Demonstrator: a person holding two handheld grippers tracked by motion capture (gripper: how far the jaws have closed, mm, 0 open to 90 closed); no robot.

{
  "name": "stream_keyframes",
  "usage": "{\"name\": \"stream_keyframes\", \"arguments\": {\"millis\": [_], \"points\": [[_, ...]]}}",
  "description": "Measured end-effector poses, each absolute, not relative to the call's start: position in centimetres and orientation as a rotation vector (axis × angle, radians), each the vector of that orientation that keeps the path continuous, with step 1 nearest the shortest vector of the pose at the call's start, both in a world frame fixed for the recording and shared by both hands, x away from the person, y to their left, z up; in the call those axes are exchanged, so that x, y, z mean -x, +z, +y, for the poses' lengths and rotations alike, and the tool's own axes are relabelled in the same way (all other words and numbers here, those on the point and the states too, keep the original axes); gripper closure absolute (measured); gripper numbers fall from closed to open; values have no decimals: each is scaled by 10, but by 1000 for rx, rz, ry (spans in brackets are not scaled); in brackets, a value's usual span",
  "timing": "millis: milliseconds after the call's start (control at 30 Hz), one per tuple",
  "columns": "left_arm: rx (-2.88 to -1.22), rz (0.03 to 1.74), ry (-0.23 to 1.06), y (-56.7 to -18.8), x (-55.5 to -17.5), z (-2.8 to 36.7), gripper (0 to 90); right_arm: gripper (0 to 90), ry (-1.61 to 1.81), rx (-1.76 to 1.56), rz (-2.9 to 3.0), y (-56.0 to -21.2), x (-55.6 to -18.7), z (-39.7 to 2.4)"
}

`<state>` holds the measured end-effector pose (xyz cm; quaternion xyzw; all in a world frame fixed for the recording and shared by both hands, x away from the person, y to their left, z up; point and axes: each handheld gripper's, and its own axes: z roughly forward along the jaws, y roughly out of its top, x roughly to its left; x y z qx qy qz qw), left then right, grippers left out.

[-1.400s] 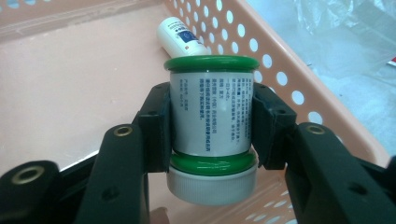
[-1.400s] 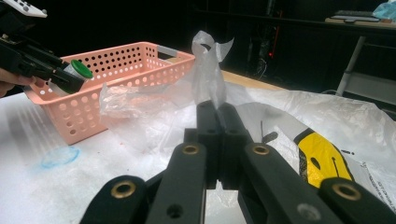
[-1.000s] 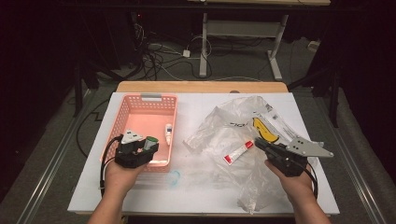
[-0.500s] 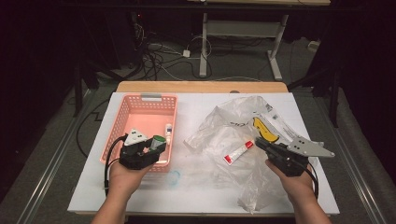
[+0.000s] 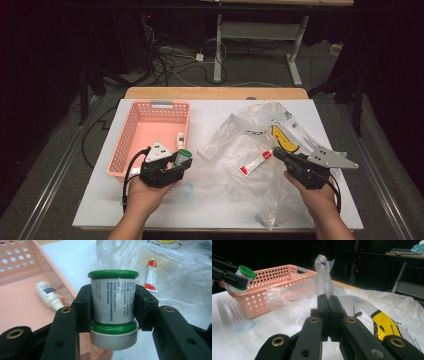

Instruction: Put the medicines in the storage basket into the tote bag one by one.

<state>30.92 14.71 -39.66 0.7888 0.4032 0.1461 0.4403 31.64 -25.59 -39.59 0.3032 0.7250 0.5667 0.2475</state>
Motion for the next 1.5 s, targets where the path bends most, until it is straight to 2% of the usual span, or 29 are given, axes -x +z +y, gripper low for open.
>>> {"name": "stream_keyframes", "arguments": {"millis": [1167, 1500], "points": [[-2113, 845, 234, -426, -300, 83, 540, 900, 1536, -807, 1994, -397, -315, -253], [-2105, 824, 194, -434, -305, 62, 539, 900, 1537, -807, 1993, -397, -315, -254]]}}
